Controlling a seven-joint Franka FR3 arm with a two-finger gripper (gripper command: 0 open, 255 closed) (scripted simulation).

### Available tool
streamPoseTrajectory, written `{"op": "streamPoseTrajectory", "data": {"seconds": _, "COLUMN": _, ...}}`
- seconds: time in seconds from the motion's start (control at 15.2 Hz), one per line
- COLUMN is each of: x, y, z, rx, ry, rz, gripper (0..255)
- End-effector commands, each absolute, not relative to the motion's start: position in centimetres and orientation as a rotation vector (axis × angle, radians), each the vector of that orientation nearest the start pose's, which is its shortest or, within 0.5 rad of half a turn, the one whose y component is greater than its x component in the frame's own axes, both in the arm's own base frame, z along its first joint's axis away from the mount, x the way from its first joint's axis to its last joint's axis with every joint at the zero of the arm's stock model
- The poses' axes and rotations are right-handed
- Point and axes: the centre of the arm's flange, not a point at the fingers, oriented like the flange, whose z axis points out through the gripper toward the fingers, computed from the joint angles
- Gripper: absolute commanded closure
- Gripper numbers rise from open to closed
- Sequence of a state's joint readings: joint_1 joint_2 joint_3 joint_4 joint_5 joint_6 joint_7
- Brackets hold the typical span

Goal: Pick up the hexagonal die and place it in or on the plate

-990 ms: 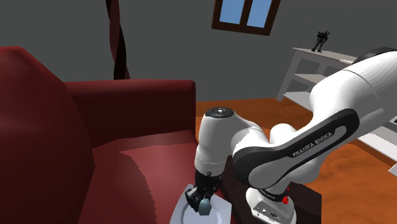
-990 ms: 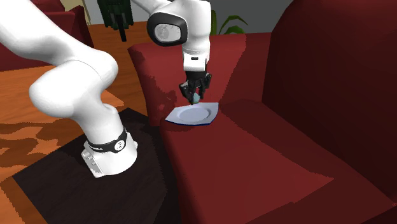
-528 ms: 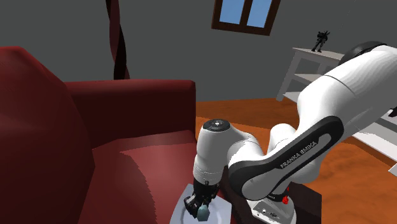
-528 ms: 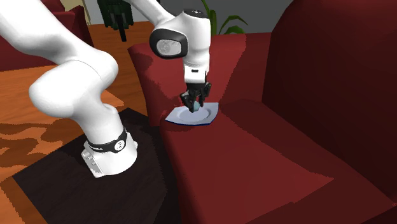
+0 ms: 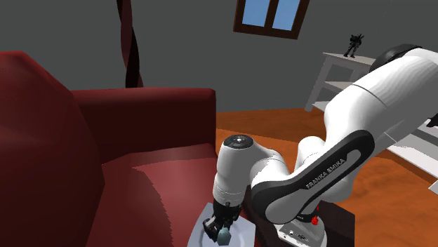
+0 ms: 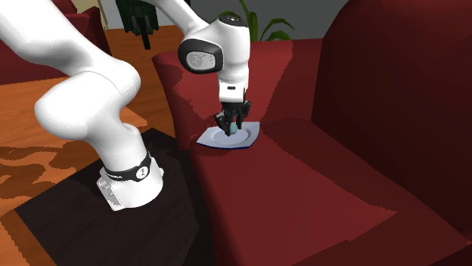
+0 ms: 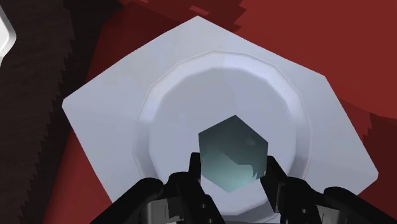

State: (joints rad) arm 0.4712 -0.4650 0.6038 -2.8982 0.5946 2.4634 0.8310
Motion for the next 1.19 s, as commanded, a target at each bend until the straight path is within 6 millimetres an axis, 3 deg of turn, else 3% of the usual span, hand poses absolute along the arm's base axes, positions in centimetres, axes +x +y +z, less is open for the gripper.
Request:
{"op": "streamPoseTrajectory", "data": {"seconds": 0.0, "x": 18.4, "y": 27.8, "z": 28.7, "rx": -3.029, "ry": 0.424, "rz": 0.117, "gripper": 255}}
{"op": "streamPoseTrajectory", "data": {"seconds": 0.07, "x": 18.4, "y": 27.8, "z": 28.7, "rx": -3.029, "ry": 0.424, "rz": 0.117, "gripper": 0}}
{"op": "streamPoseTrajectory", "data": {"seconds": 0.4, "x": 18.4, "y": 27.8, "z": 28.7, "rx": -3.029, "ry": 0.424, "rz": 0.117, "gripper": 0}}
{"op": "streamPoseTrajectory", "data": {"seconds": 0.66, "x": 18.7, "y": 27.3, "z": 33.7, "rx": -3.029, "ry": 0.424, "rz": 0.117, "gripper": 0}}
{"op": "streamPoseTrajectory", "data": {"seconds": 1.12, "x": 18.7, "y": 27.3, "z": 33.7, "rx": -3.029, "ry": 0.424, "rz": 0.117, "gripper": 0}}
